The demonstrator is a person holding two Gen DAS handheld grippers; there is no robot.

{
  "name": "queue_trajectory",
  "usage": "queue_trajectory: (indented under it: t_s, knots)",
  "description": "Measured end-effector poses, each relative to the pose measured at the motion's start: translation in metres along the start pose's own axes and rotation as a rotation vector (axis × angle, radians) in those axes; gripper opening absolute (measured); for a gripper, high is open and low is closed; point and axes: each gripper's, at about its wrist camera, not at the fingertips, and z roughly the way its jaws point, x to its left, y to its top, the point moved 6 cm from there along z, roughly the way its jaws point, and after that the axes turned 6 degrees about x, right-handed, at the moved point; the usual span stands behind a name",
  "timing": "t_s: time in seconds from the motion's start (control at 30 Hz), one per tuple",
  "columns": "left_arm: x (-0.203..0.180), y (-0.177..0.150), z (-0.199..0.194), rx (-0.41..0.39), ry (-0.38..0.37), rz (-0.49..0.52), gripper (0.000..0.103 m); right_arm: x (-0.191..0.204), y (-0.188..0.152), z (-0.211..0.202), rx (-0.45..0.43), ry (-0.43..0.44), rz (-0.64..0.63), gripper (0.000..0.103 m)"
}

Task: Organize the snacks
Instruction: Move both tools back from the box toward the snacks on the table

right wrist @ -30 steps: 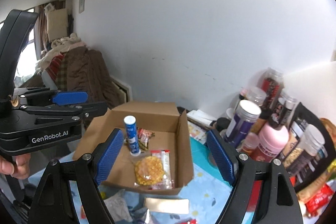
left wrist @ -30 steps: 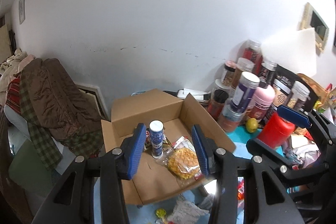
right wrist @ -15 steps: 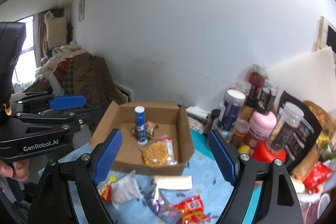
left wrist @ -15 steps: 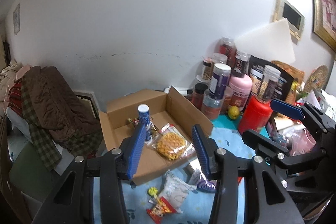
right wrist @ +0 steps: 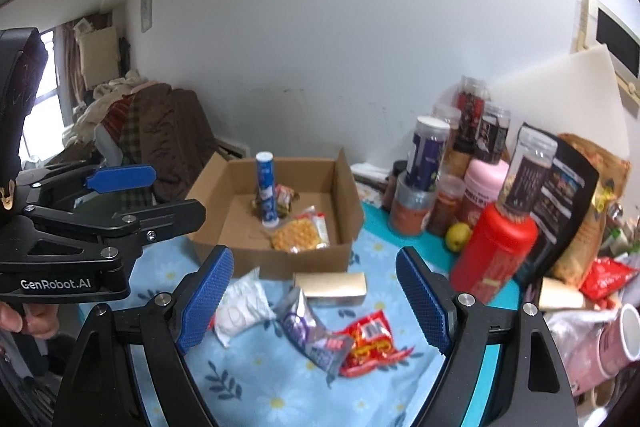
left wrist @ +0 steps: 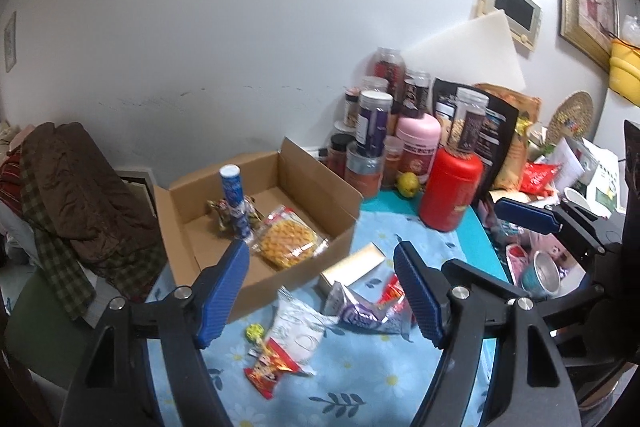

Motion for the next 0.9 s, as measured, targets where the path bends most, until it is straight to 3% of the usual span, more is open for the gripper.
queue_trajectory:
  t_s: [0.67, 0.9]
  knots:
    - [-0.019, -0.057, 0.048, 0.175, -0.116, 0.003, 0.075, 0.003, -0.070, 0.032, 0.127, 0.074, 0.066, 0.085]
    - [-0.016, -0.073, 0.076, 0.240, -0.105, 0.001, 0.075, -0.009, -0.086, 0.055, 0.181, 0.078, 0.097, 0.085]
